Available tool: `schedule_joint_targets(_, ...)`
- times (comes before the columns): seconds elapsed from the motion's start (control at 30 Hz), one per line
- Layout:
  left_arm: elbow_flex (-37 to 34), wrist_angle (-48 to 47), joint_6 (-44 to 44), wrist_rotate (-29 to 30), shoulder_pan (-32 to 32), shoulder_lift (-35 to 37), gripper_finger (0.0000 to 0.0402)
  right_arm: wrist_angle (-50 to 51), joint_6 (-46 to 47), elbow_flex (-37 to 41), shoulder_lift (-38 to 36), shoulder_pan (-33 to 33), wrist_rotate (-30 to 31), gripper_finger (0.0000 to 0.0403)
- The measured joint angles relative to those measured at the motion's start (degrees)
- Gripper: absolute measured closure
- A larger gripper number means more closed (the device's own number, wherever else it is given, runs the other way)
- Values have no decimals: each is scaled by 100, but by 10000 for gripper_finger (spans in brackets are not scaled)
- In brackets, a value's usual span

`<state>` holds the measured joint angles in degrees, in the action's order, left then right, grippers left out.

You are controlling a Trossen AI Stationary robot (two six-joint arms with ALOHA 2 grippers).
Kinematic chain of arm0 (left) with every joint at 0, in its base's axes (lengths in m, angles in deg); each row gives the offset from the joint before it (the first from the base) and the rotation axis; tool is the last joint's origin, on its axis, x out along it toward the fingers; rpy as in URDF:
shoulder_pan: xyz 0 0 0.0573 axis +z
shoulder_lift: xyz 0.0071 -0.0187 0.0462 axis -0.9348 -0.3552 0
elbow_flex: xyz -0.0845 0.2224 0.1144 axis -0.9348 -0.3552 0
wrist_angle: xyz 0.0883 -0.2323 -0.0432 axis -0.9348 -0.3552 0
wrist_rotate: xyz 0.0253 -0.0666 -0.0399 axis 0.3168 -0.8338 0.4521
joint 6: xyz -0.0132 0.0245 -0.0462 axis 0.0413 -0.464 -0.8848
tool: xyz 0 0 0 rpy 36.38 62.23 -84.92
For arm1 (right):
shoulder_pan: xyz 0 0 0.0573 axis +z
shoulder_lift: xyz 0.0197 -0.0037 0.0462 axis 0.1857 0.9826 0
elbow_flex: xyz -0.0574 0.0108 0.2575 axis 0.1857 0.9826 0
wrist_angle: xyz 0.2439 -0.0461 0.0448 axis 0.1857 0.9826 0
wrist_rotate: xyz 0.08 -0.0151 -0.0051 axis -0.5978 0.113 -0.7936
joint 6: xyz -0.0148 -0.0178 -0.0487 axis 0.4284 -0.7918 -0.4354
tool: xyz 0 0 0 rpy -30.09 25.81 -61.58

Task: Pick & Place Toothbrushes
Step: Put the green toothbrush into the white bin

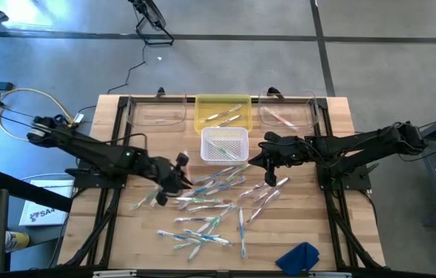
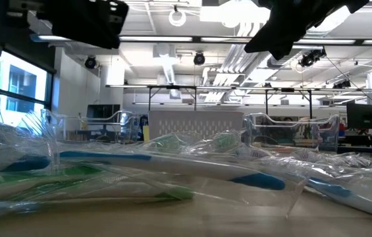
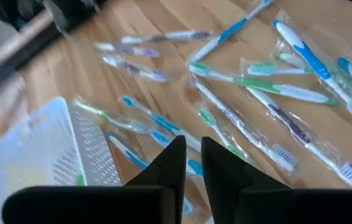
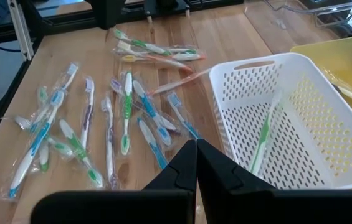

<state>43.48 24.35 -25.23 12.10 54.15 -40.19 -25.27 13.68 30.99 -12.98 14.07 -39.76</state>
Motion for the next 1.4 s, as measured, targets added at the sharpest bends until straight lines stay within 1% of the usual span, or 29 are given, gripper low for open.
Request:
schedule_joint_targets(0.17,693,-600,-149,23,2,-723,358,20,-2,0,0,1,0,401)
schedule_joint_targets(0.27,845,-572,-338,-20,2,-1076,358,75,-2,0,0,-1,0,401)
schedule_joint_targets(0.5,880,-632,-838,-22,2,-1663,350,248,-4,0,2,1,-2,401)
schedule_joint_targets(0.57,876,-643,-912,-24,2,-1755,338,324,-71,0,2,1,-3,401)
schedule_joint_targets(0.67,880,-584,-941,-46,2,-1872,309,451,-221,0,2,1,-4,401)
schedule_joint_targets(0.77,883,-597,-966,-347,3,-1967,284,481,-282,0,2,1,-2,401)
schedule_joint_targets(0.83,874,-776,-1139,-476,2,-2005,275,476,-282,0,2,1,-2,401)
schedule_joint_targets(0.9,884,-786,-1349,-477,0,-2118,273,481,-282,0,2,1,-2,401)
schedule_joint_targets(0.97,861,-1000,-1469,-471,0,-2177,273,483,-283,0,2,1,-2,401)
schedule_joint_targets(1.03,891,-795,-1540,-472,0,-2326,273,474,-284,0,3,1,-1,401)
schedule_joint_targets(1.1,864,-873,-1557,-478,4,-2439,272,459,-297,0,4,1,-2,401)
schedule_joint_targets(1.17,878,-596,-1651,-592,2,-2592,272,466,-299,0,5,1,-2,401)
schedule_joint_targets(1.23,872,-616,-1758,-680,2,-2684,272,464,-300,0,7,1,-2,401)
schedule_joint_targets(1.27,874,-471,-1822,-718,2,-2770,272,462,-299,0,8,1,-2,401)
schedule_joint_targets(1.37,857,-492,-1963,-714,2,-2911,272,448,-300,0,36,1,-2,401)
schedule_joint_targets(1.4,863,-343,-2013,-731,2,-2975,272,451,-301,0,46,1,-2,401)
